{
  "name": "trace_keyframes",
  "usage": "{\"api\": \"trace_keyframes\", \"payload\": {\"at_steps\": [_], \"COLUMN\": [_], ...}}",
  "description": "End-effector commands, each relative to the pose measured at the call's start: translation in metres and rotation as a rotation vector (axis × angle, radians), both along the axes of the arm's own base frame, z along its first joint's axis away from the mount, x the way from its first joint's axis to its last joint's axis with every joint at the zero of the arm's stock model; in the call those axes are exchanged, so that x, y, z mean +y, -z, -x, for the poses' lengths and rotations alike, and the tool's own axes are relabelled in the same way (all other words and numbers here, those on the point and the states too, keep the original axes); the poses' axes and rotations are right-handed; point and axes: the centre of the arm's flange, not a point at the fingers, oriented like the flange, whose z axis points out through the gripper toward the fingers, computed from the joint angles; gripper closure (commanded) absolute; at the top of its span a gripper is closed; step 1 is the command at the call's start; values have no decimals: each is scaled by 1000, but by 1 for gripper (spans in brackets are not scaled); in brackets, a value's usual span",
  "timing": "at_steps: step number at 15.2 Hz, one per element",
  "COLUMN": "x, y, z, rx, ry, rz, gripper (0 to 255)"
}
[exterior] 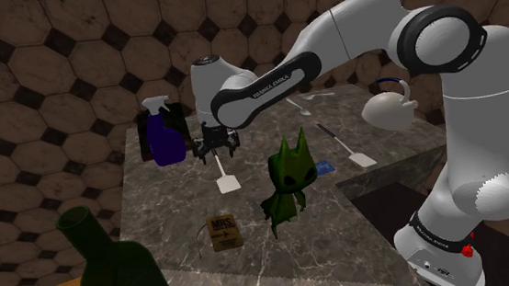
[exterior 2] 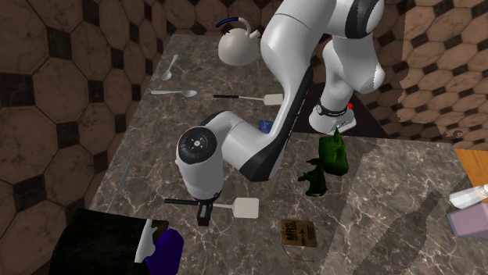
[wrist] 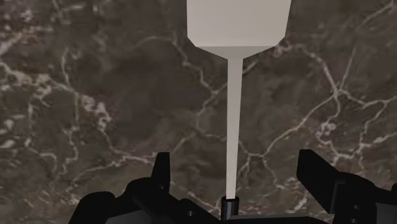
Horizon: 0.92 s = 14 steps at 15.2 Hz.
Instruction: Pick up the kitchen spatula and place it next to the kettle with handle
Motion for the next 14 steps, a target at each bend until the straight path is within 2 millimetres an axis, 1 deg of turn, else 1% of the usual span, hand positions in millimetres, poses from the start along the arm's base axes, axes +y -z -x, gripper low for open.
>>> {"api": "trace_keyframes", "payload": {"at_steps": [1,6,7,14], "x": [0,0,0,0], "y": [1,1,1,1], "z": [0,0,0,0], "rx": [-1,0,0,0], "ry": [0,0,0,0], "rz": [0,0,0,0], "gripper": [0,0,255,255]}}
